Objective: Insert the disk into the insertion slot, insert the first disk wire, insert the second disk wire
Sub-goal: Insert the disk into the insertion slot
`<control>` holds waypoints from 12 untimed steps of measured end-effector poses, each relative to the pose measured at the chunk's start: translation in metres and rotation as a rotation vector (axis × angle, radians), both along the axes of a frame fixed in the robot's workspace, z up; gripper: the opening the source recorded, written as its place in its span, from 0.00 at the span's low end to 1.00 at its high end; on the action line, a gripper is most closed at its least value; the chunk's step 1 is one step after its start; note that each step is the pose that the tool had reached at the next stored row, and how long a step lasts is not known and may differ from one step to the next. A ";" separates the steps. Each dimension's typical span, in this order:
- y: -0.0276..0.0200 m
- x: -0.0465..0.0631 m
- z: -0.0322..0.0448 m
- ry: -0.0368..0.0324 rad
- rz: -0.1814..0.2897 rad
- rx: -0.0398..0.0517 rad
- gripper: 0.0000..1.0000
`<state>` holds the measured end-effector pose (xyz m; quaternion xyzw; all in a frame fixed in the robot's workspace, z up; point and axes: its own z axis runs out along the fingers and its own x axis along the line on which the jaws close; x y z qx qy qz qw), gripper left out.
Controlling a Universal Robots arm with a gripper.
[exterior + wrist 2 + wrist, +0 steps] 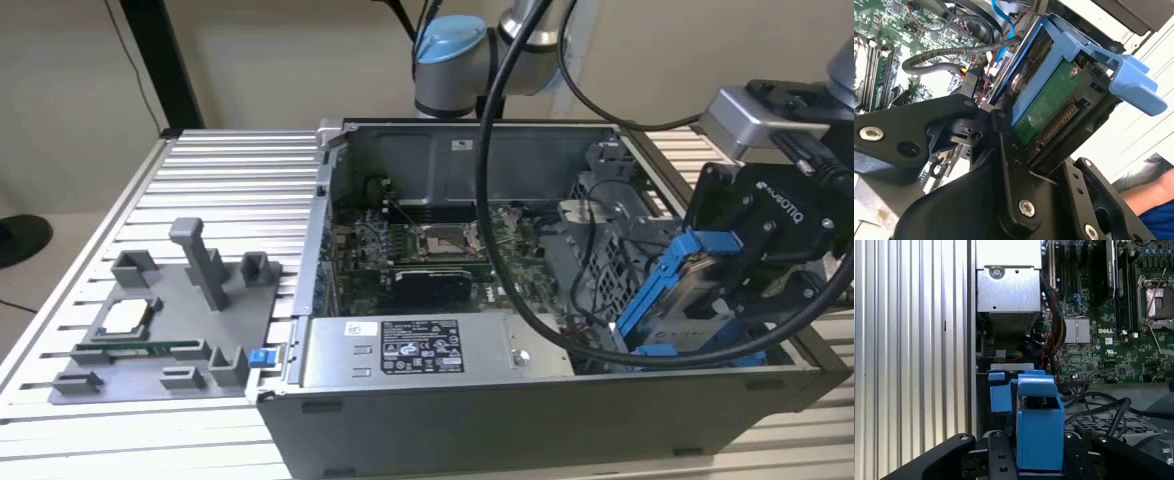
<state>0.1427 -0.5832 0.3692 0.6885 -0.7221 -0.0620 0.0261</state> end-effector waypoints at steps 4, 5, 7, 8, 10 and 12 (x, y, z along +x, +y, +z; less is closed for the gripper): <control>0.0000 0.000 -0.0004 0.0000 0.000 0.0002 0.00; 0.0000 0.000 -0.0005 0.0000 0.000 0.0002 0.00; 0.0000 0.000 -0.0012 0.0000 0.000 0.0004 0.00; 0.0000 0.000 -0.0017 0.0000 0.000 0.0005 0.00; 0.0000 0.000 -0.0030 0.0000 0.000 0.0003 0.00; 0.0000 0.000 -0.0037 0.0000 0.000 0.0002 0.00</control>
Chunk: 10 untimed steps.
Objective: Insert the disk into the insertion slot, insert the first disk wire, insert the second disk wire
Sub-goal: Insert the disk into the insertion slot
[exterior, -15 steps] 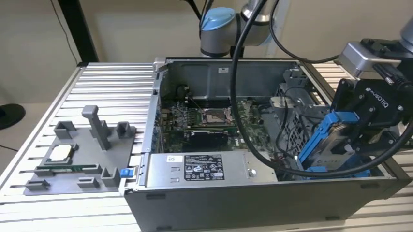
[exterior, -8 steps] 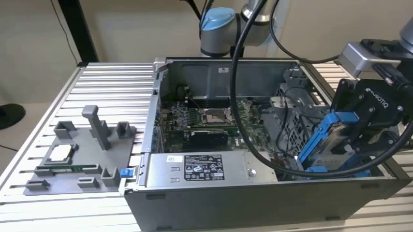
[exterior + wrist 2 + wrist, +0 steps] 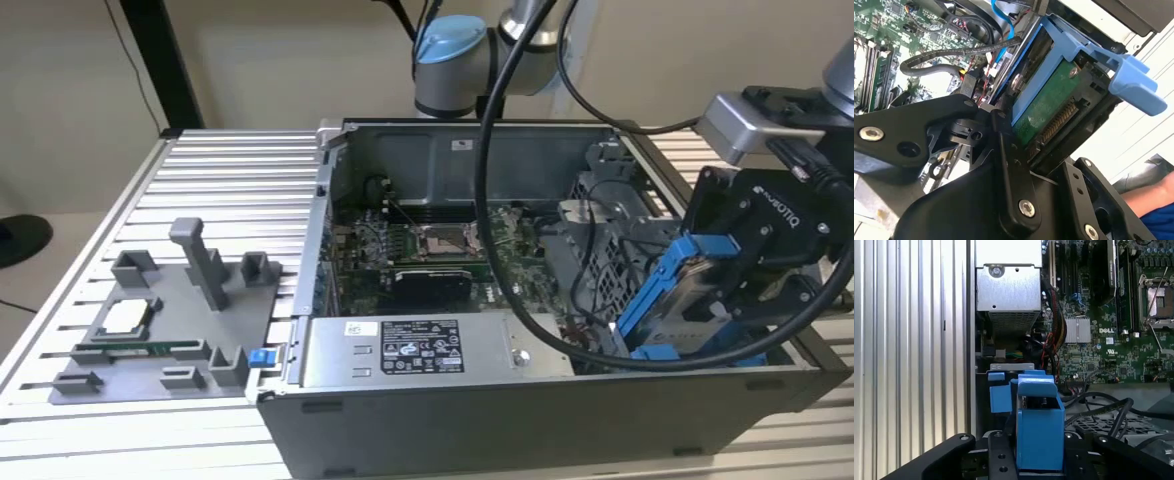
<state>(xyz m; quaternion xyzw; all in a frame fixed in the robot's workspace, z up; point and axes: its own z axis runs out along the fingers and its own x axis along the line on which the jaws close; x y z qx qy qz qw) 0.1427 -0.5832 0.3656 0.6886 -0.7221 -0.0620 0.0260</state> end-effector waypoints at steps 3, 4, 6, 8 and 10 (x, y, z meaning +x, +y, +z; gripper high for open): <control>0.0000 0.000 0.0000 0.0000 0.000 -0.0001 0.00; 0.0000 0.000 -0.0001 0.0000 0.000 0.0000 0.00; 0.0000 0.000 -0.0001 0.0000 0.000 0.0001 0.00; 0.0000 0.000 -0.0001 0.0000 0.000 0.0000 0.00; 0.0000 0.000 -0.0001 0.0000 0.000 0.0000 0.00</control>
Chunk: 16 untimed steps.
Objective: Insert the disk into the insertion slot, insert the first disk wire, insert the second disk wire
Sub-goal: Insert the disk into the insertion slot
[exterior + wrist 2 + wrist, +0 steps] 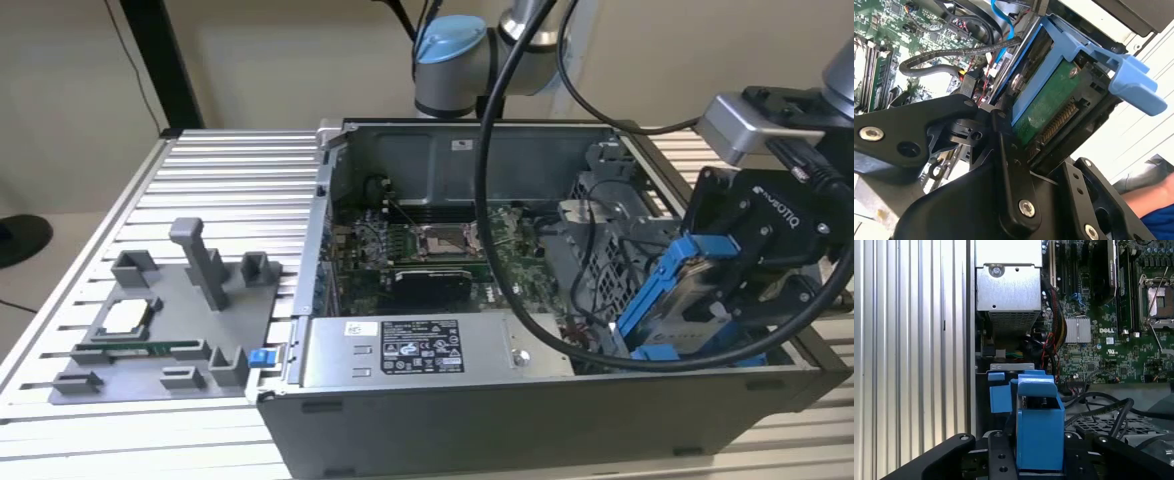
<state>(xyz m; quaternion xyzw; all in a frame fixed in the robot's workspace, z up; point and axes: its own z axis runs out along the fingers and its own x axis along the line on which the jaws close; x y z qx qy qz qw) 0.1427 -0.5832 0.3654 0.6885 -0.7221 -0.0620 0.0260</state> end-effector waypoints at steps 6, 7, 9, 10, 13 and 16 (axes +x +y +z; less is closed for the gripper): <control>0.0000 0.000 -0.0001 0.0000 0.000 0.0000 1.00; 0.0000 0.000 -0.0001 0.0000 0.000 0.0000 1.00; 0.0000 0.000 -0.0001 0.0000 0.000 0.0001 1.00; 0.0000 0.000 -0.0001 0.0000 0.000 0.0001 1.00; 0.0000 0.000 -0.0001 0.0000 0.000 0.0000 1.00; 0.0000 0.000 -0.0001 0.0000 0.000 0.0000 1.00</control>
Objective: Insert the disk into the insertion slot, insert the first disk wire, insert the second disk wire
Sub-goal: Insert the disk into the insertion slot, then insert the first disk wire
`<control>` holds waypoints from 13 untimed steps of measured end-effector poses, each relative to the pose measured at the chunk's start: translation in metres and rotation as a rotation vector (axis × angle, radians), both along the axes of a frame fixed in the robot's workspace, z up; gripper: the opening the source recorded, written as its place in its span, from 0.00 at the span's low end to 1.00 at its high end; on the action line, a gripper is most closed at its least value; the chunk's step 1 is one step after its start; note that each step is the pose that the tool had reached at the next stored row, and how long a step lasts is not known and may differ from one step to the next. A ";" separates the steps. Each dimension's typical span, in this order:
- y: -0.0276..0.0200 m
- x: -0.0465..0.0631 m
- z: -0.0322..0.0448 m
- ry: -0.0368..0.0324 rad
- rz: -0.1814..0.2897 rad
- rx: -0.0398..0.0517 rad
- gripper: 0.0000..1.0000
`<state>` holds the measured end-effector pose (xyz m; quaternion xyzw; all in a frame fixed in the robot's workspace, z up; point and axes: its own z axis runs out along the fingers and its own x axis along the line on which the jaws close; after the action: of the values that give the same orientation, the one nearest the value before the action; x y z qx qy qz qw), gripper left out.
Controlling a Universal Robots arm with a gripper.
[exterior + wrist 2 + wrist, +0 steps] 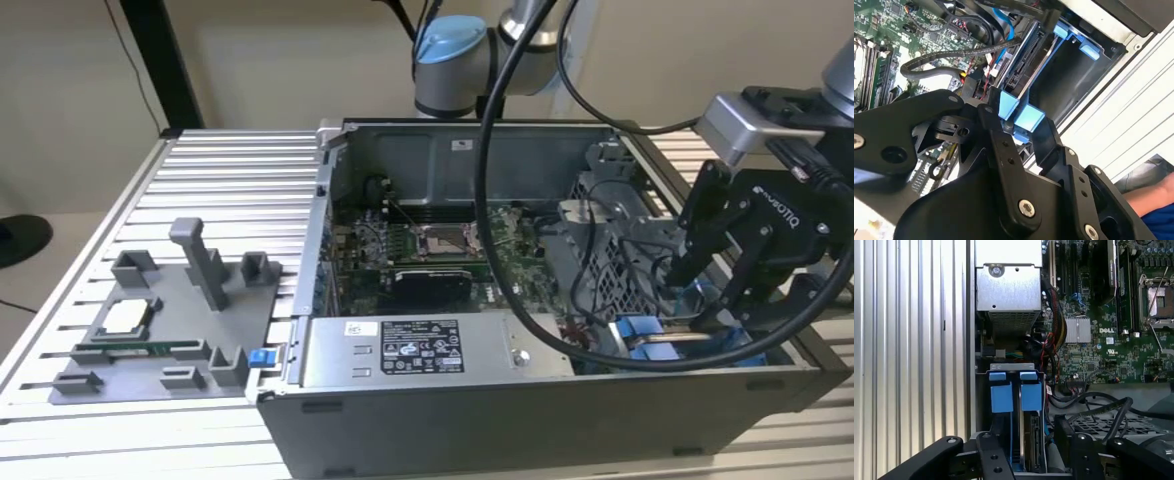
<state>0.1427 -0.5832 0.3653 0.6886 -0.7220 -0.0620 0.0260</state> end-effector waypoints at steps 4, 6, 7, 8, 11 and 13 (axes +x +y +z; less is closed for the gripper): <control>0.0000 0.000 0.0037 0.0000 0.000 0.0002 1.00; 0.0000 0.000 0.0088 0.0000 0.000 0.0001 1.00; 0.0000 0.000 0.0114 0.0000 0.000 0.0000 1.00; 0.0000 0.000 0.0142 0.0000 0.000 0.0000 1.00; 0.0000 0.000 0.0215 -0.0003 0.000 0.0000 1.00; 0.0000 0.000 0.0242 -0.0022 0.000 -0.0003 1.00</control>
<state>0.1422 -0.5832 0.3895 0.6887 -0.7220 -0.0612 0.0253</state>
